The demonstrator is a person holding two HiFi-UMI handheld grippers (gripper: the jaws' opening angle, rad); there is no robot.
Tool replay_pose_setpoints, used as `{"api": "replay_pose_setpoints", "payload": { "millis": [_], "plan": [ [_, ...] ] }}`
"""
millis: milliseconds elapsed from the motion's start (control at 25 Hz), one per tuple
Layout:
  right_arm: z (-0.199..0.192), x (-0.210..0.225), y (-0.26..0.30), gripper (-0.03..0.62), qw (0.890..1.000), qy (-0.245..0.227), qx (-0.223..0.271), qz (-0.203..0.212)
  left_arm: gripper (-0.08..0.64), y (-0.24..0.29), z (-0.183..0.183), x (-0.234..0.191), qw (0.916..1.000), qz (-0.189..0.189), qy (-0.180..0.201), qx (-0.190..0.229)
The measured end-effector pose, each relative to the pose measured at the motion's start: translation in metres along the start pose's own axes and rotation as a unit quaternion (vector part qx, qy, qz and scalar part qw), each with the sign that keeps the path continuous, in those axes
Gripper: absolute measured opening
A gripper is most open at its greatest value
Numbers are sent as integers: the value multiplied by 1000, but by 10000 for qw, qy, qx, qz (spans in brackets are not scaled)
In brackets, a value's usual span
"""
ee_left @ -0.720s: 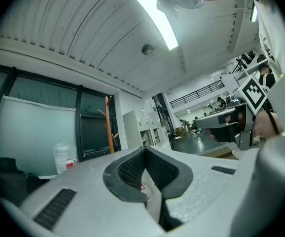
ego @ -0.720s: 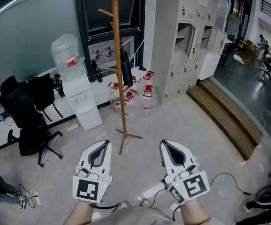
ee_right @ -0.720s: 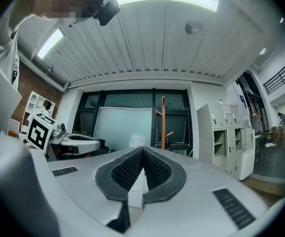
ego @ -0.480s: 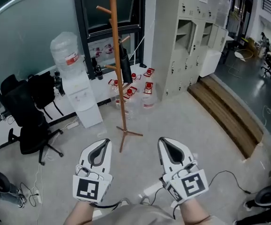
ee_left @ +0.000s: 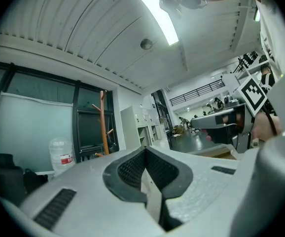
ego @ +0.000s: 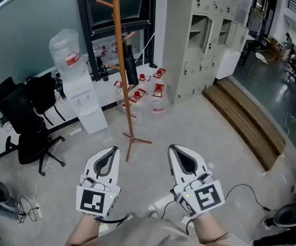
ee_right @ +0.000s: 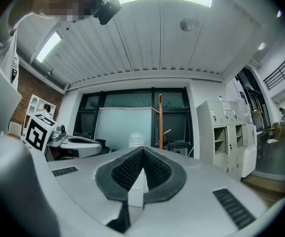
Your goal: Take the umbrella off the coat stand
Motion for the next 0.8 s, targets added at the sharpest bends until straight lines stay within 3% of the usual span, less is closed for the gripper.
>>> {"api": "replay_pose_setpoints", "payload": {
  "millis": [360, 800],
  "plan": [
    [-23, 32, -17, 6, 9998, 55, -53, 157, 8, 23, -6, 39, 9999, 64, 69, 133],
    [-39, 58, -13, 6, 9993, 98, -46, 364, 8, 41, -10, 58, 9994, 307, 114, -127]
  ]
}}
Point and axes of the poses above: the fingertips, and each gripper's own axes: y forward along the fingers, x to its right, z out of its top, the point moved 8 cm from there along -y, backward along the fingers, and after that the axes turned 4 degrees about -z, right-handed, at the moved point
